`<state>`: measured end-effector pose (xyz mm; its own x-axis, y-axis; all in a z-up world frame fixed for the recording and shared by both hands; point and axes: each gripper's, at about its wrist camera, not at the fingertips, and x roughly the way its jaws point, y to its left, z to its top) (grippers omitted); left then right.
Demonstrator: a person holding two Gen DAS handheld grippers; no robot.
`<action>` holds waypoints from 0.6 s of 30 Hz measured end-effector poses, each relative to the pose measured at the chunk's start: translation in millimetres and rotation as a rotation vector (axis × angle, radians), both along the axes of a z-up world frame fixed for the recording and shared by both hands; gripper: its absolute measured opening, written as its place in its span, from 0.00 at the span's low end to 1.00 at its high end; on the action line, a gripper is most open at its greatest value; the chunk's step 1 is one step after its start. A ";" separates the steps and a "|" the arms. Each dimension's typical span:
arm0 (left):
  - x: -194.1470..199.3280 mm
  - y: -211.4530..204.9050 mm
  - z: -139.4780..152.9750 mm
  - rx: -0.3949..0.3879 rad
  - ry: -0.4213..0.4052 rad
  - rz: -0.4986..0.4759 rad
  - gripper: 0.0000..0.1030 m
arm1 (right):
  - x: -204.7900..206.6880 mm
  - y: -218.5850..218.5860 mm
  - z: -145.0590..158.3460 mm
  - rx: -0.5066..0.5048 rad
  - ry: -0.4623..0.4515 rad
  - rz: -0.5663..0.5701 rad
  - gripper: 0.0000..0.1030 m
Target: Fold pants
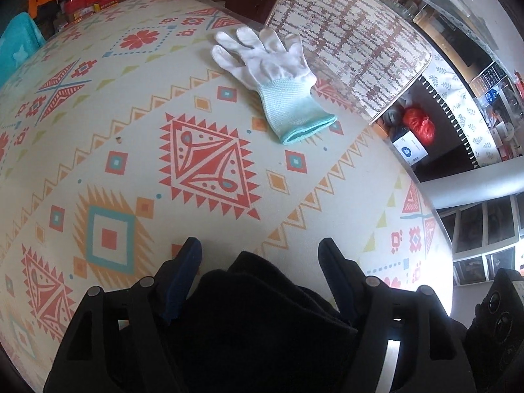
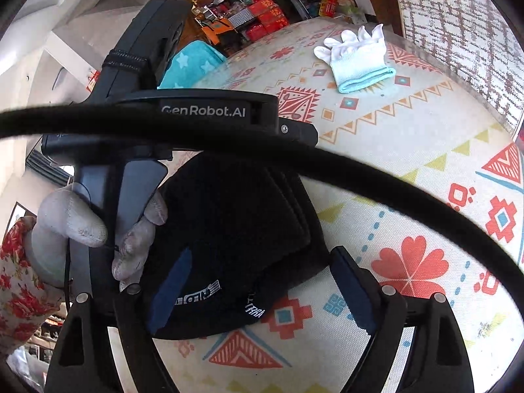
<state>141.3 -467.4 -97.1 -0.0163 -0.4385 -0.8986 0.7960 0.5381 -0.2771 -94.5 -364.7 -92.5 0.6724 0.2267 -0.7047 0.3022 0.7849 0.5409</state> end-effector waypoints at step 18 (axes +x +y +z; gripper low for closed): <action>-12.2 4.7 6.7 0.101 -0.171 -0.013 0.30 | -3.6 3.9 -0.2 -0.046 0.026 0.007 0.87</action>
